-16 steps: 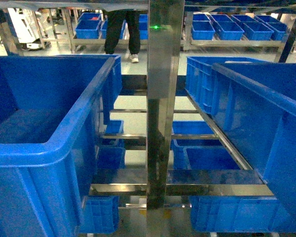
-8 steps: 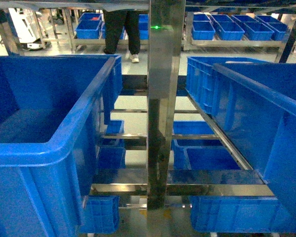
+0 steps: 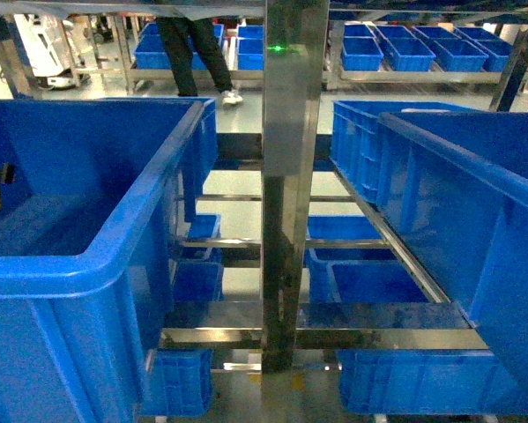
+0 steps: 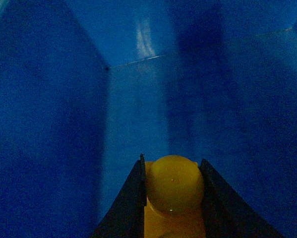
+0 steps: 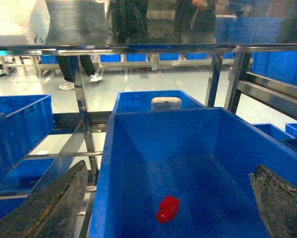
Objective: Sort and place red and yellow blocks in left bins
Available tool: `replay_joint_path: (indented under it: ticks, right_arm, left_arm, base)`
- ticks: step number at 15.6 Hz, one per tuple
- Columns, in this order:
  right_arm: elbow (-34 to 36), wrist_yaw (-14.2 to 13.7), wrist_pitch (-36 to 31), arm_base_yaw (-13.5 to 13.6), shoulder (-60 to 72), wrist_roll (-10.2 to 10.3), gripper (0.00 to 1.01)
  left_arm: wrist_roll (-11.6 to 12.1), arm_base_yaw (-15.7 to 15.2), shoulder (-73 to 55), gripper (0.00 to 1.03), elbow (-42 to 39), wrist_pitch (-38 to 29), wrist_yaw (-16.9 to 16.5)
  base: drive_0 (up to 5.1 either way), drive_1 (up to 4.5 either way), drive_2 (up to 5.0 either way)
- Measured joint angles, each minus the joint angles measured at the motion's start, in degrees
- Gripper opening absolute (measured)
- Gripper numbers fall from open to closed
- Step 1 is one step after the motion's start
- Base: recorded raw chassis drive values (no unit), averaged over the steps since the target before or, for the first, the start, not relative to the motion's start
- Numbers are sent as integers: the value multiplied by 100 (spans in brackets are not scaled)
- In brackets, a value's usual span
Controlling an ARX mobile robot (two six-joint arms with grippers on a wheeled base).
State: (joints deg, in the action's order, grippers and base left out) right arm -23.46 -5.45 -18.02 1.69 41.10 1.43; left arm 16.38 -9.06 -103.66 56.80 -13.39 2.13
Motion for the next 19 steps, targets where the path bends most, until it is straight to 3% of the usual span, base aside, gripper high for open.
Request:
replay_joint_path:
  ticks: [5,10,13,17,19]
  right_arm:
    - [0,0,-2,0,0,0,98]
    - [0,0,-2,0,0,0,98]
    - [0,0,-2,0,0,0,98]
    - [0,0,-4,0,-2,0,98]
    - [0,0,-2,0,0,0,98]
  left_arm:
    - [-52,-44,-114,22,26,-61,-9]
    - [-129,-15,-68,70,118,-404,-42]
    - [-367,0,188,100,136,-129,-269]
    - [-822,-2,1169,98,-258,205,-846]
    - [-892,-129,1543,98,-645,293,-1123]
  base:
    - [0,0,0]
    - [0,0,0]
    - [0,0,0]
    - [0,0,0]
    - [0,0,0]
